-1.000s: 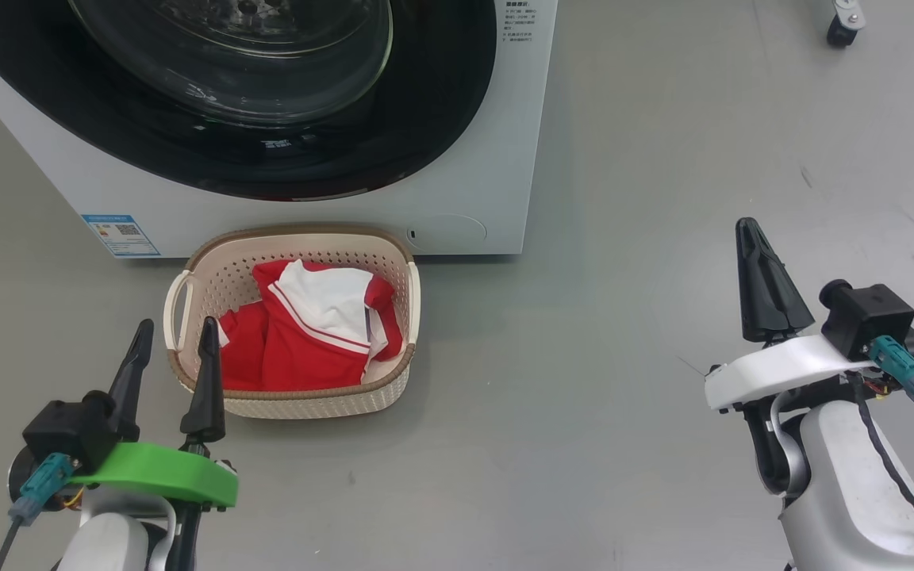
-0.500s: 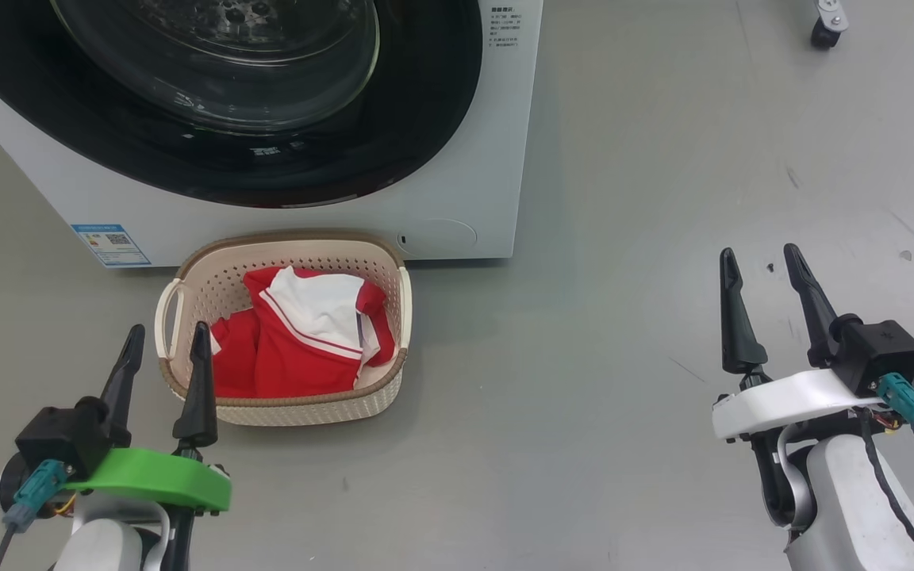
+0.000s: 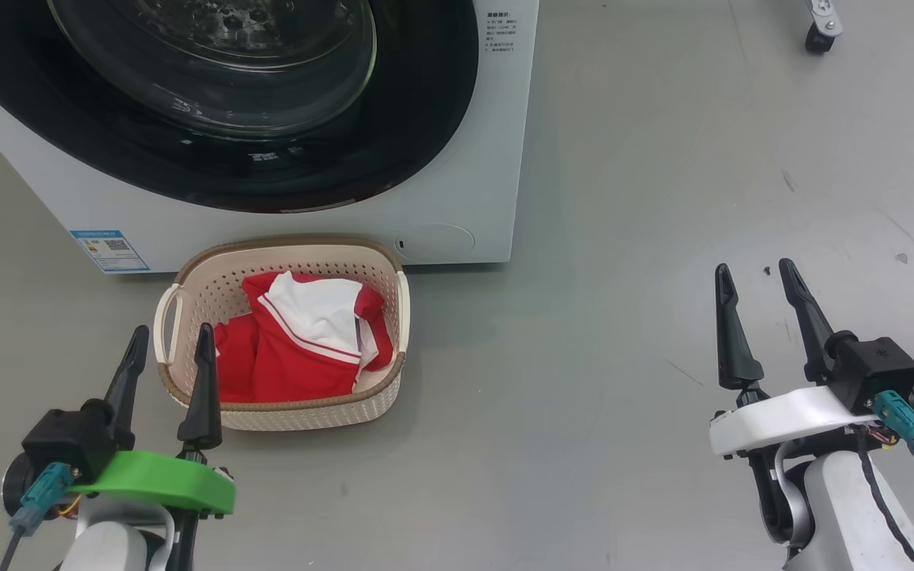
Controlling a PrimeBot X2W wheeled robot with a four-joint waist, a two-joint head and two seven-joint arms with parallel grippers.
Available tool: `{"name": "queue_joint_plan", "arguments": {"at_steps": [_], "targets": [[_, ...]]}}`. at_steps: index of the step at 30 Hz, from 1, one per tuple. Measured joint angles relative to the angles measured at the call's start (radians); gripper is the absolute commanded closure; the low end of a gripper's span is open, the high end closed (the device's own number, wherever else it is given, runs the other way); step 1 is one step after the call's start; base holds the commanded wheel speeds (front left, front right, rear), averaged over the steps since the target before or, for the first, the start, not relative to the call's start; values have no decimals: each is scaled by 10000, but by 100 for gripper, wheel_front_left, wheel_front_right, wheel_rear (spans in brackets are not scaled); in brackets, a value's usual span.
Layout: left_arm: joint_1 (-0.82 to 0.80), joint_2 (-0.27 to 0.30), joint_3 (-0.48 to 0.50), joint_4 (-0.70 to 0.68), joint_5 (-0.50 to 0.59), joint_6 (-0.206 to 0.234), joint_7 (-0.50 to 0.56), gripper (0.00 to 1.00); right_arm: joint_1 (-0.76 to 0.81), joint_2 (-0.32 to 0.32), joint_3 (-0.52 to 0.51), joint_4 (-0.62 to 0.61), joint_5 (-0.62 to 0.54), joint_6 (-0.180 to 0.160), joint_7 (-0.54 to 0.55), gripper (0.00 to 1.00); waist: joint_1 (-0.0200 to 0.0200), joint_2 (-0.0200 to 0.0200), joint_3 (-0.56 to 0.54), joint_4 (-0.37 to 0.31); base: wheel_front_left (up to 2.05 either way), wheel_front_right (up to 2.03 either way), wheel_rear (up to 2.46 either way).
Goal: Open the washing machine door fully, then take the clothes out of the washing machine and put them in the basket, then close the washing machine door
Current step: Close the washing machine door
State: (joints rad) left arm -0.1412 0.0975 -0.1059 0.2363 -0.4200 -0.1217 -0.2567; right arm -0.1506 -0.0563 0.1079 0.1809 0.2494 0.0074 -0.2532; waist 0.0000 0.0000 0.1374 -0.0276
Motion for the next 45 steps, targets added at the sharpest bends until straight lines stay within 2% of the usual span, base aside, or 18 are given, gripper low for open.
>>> {"name": "queue_joint_plan", "arguments": {"at_steps": [25,45], "targets": [[231,-109,12,418,59,-40,0,0,368,69,8,-186,-40,21,0,0,0,0,-183,-5,0,0,0],[233,-71,-77,479,-387,-40,0,0,378,75,6,-297,-117,79,0,0,0,0,-99,4,0,0,0]]}}
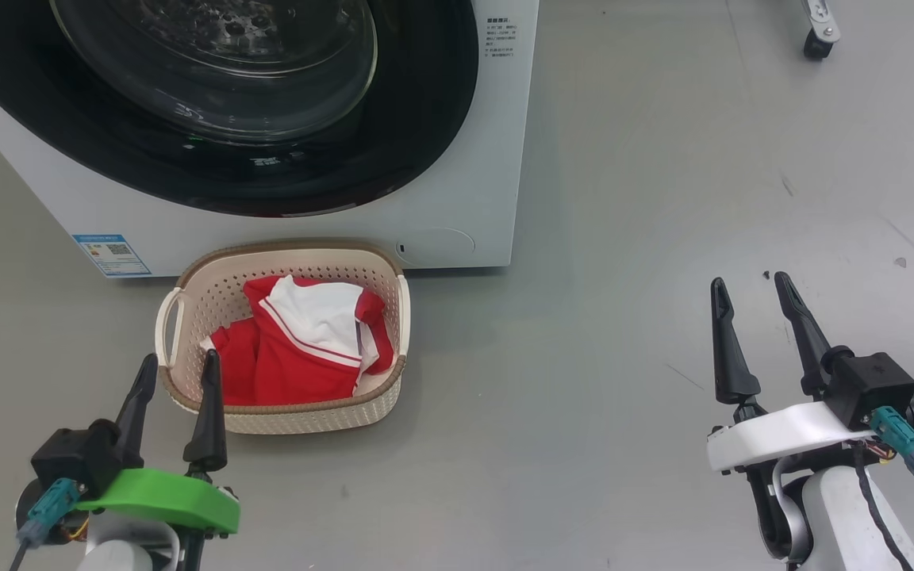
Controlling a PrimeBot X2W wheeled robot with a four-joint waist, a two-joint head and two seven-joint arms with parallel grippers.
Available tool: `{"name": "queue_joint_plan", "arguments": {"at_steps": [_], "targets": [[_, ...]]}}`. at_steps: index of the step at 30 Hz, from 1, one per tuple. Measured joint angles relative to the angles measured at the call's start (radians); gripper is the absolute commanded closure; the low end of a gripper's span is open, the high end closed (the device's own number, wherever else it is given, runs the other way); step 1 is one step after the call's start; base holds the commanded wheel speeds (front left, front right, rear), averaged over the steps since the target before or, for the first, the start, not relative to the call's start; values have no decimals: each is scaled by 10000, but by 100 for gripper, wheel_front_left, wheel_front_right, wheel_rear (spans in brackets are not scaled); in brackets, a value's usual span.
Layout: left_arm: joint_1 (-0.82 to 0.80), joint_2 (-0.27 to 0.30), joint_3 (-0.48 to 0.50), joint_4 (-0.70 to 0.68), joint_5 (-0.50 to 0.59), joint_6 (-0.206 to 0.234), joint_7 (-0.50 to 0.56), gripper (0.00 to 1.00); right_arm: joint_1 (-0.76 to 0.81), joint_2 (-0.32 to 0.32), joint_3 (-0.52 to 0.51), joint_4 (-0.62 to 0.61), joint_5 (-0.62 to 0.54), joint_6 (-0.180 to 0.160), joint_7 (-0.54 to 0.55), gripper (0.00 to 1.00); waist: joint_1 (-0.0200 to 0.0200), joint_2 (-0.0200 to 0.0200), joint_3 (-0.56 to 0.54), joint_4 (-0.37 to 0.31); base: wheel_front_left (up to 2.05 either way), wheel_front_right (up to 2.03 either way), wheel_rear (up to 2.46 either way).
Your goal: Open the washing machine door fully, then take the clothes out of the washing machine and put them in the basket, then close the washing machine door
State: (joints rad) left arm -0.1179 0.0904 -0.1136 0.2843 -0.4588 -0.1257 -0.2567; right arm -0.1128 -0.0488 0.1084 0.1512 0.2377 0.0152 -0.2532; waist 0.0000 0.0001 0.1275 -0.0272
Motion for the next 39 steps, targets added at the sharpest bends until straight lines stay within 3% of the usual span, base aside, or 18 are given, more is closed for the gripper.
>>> {"name": "queue_joint_plan", "arguments": {"at_steps": [22,23,31,39], "targets": [[16,61,-105,115,-169,0,0,0,51,10,0,2,-2,0,0,0,0,0,-47,3,0,0,0],[16,63,-111,117,-174,0,0,100,54,10,0,2,-2,0,0,100,0,0,-47,3,0,0,0],[270,-186,-205,583,-288,0,21,100,464,150,21,499,146,2,13,100,0,0,-55,4,0,0,0],[270,-188,-150,529,-1273,0,251,100,597,150,50,428,1026,58,15,100,0,0,-167,23,0,0,0]]}}
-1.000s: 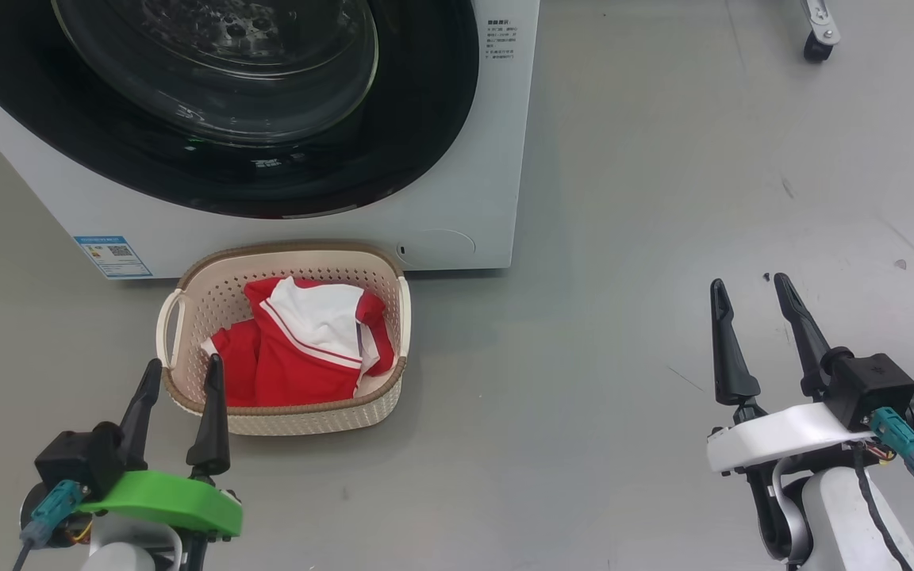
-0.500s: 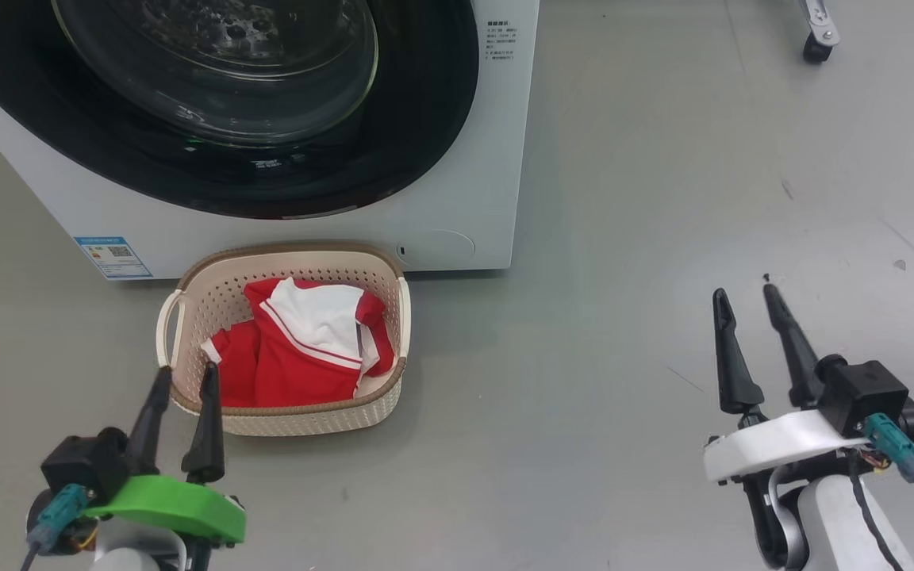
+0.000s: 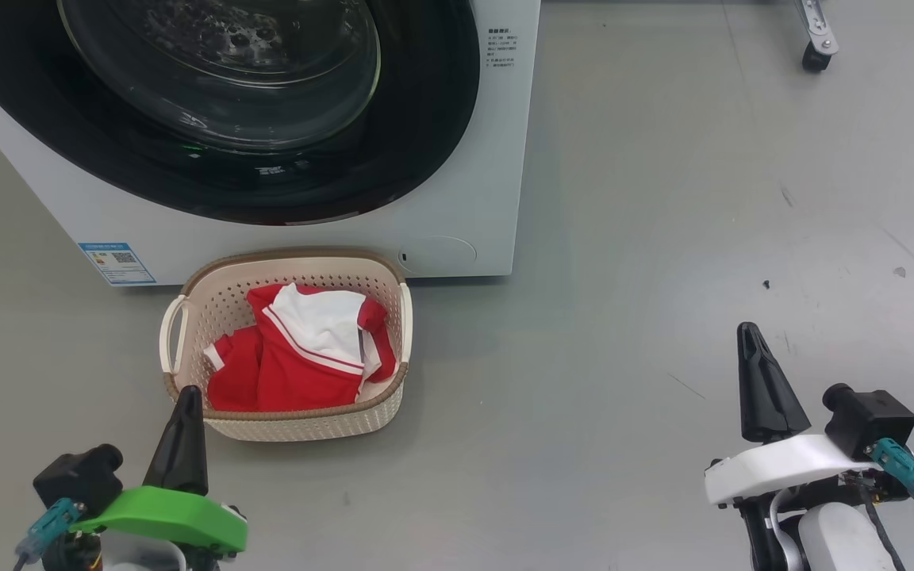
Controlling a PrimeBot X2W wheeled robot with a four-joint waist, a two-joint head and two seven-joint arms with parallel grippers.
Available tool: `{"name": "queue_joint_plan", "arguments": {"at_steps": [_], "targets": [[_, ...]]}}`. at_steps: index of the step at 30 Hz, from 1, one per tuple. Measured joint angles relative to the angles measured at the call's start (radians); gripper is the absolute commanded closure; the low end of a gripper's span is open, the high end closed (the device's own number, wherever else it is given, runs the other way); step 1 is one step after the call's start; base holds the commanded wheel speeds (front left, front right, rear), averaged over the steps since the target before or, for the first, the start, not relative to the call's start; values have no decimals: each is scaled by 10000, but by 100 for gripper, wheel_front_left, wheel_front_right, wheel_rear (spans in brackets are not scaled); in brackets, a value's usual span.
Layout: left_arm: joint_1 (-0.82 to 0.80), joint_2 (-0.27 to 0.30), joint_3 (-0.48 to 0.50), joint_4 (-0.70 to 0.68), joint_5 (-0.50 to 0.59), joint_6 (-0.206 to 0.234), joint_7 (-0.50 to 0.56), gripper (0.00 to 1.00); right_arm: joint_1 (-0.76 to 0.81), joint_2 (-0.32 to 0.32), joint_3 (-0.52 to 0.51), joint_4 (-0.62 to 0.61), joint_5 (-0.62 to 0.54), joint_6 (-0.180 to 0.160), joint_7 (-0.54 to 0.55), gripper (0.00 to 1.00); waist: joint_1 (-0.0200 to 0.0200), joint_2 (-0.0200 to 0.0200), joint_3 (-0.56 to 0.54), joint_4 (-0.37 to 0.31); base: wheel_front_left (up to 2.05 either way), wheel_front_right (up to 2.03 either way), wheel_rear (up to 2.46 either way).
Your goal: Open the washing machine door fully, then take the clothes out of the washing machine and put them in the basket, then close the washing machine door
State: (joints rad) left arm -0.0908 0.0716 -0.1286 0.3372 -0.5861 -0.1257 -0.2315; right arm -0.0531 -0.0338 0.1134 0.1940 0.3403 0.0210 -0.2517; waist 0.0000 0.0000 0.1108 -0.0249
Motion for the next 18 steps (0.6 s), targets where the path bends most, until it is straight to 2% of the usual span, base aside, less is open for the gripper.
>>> {"name": "queue_joint_plan", "arguments": {"at_steps": [8,18], "targets": [[2,-19,169,-82,-911,0,293,100,16,-4,-150,-42,1521,63,309,100,0,0,-99,28,0,0,0],[4,-46,353,-169,-2044,0,646,100,15,-15,-370,-36,2867,134,663,100,0,0,-215,58,0,0,0]]}}
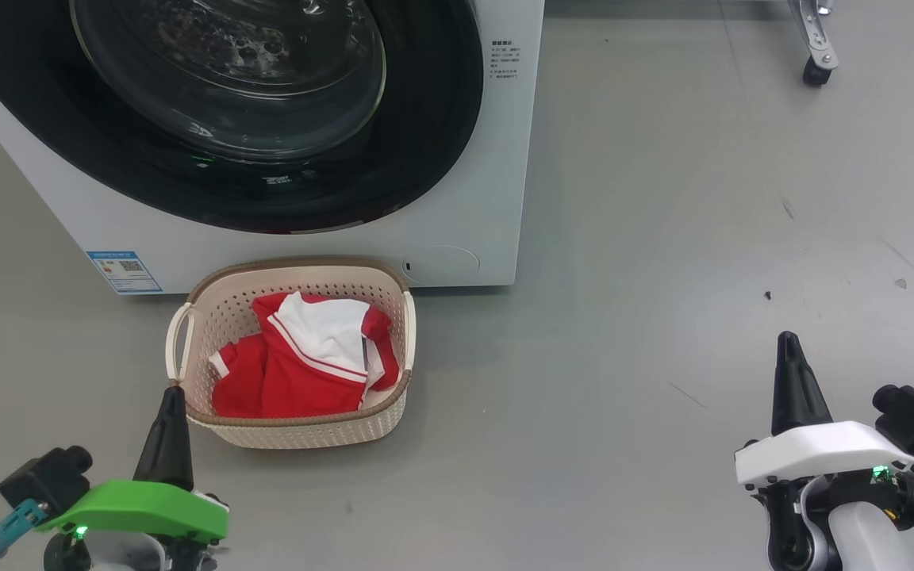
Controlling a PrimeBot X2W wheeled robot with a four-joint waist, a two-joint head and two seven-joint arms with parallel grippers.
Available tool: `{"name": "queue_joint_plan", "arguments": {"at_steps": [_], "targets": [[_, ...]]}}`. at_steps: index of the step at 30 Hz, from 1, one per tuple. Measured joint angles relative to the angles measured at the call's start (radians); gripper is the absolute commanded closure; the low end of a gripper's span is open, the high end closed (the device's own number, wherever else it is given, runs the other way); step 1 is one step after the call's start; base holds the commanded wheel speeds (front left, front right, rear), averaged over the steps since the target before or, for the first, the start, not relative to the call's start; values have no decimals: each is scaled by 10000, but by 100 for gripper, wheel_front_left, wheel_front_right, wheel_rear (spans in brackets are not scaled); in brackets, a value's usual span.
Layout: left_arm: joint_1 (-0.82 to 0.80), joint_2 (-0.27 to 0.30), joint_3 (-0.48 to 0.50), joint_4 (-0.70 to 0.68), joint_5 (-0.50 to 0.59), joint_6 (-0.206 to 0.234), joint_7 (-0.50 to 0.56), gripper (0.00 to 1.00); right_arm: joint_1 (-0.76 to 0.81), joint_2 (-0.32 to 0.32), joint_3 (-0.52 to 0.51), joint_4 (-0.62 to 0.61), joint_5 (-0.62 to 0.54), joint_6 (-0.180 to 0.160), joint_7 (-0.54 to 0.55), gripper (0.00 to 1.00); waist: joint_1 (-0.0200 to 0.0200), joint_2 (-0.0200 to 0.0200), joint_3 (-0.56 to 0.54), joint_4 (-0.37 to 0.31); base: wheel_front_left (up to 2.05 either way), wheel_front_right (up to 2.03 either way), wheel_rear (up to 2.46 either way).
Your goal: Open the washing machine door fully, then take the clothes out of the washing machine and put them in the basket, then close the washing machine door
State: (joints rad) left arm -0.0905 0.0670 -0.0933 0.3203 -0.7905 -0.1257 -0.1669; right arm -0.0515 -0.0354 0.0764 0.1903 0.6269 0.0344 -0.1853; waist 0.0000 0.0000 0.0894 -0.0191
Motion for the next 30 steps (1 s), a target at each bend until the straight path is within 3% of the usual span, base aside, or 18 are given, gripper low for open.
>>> {"name": "queue_joint_plan", "arguments": {"at_steps": [30], "targets": [[6,-33,593,-165,-3463,0,1058,100,-3,-272,-560,270,4353,314,1020,100,0,0,-359,82,0,0,0]]}}
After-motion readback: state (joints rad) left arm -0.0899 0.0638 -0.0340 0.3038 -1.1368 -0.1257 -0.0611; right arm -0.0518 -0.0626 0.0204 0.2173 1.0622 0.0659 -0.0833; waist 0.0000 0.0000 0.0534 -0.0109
